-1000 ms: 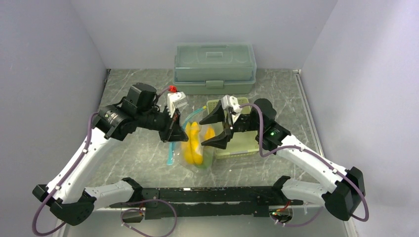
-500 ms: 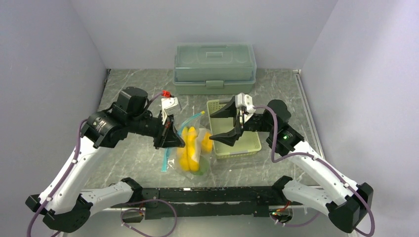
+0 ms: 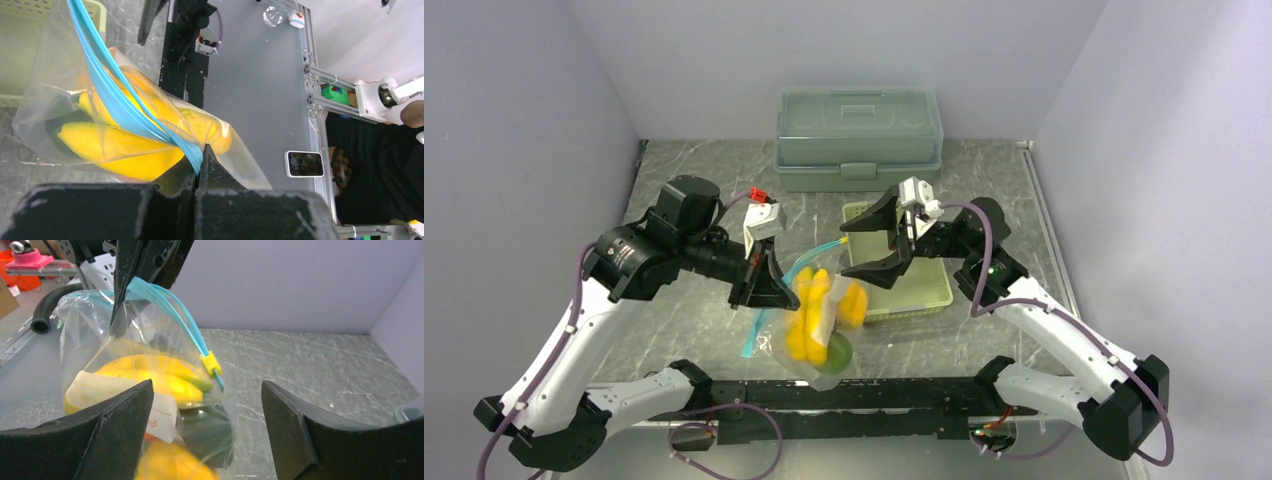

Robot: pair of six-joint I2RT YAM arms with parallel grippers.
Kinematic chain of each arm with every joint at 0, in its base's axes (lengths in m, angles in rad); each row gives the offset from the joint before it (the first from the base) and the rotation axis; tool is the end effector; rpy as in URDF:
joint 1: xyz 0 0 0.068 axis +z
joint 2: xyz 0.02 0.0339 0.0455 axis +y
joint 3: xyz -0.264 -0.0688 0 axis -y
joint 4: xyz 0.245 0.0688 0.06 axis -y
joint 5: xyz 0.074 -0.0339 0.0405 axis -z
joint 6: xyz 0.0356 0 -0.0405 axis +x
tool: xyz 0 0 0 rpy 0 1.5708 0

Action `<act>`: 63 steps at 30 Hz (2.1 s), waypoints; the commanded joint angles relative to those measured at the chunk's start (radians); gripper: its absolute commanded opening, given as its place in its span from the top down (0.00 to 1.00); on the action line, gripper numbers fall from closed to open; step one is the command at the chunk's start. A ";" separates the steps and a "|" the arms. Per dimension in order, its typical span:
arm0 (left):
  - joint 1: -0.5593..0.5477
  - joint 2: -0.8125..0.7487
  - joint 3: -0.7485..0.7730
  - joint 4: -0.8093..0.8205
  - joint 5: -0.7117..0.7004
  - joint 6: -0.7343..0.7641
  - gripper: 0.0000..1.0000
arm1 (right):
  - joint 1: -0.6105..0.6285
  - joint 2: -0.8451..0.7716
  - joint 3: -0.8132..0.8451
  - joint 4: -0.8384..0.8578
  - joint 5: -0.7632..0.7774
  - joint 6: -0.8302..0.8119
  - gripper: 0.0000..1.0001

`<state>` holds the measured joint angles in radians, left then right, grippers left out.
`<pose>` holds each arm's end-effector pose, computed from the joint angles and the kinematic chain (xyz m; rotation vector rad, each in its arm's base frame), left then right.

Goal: Place the food in the zip-top bag and seal the zipper

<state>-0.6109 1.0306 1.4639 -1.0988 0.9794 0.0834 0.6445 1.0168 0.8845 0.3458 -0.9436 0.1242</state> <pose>0.1102 -0.1132 0.4393 1.2538 1.8296 -1.3770 0.1622 0.1580 0.3853 -1.1566 1.0700 1.2489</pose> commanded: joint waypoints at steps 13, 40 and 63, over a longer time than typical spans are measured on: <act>0.001 -0.009 0.032 0.025 0.112 0.055 1.00 | 0.006 0.126 0.005 0.440 -0.121 0.268 0.29; 0.001 -0.033 0.038 0.032 0.109 0.055 1.00 | 0.047 0.150 -0.062 0.564 -0.132 0.323 0.56; 0.000 -0.050 0.016 0.047 0.008 0.029 0.83 | 0.049 0.048 -0.088 0.511 -0.069 0.244 1.00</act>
<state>-0.6109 1.0023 1.4643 -1.1019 1.0210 0.0925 0.6910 1.1069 0.7715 0.8967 -1.0340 0.4362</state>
